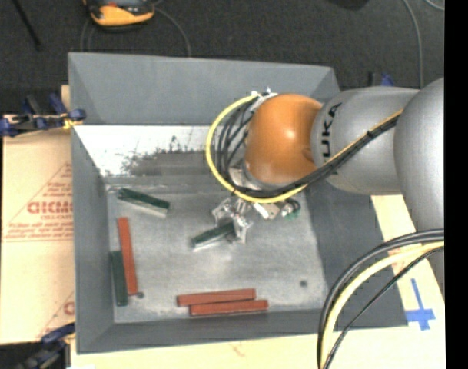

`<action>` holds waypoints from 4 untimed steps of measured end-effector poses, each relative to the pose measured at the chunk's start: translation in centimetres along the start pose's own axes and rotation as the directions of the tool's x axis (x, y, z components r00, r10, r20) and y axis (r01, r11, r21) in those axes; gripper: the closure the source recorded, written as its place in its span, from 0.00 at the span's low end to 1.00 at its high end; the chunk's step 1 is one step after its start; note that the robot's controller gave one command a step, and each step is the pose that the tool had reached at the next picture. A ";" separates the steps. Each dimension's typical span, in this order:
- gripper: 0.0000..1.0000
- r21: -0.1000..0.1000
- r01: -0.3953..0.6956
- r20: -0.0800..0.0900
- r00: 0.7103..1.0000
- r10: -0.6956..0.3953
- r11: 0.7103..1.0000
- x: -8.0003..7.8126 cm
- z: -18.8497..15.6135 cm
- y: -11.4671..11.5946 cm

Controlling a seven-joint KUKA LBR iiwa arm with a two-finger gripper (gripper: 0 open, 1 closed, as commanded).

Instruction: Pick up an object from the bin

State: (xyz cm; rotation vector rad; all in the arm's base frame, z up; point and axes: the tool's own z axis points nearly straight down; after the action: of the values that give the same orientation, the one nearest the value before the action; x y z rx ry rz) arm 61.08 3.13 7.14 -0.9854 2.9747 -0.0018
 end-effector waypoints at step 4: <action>0.00 0.001 -0.206 0.003 0.979 0.206 0.979 0.8 -7.4 -2.1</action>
Offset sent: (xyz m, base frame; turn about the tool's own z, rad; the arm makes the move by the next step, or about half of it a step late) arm 0.0220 -0.0195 0.1079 0.1475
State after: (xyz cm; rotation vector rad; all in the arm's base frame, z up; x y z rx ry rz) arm 61.63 0.99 14.49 -0.6718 3.0572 -0.0014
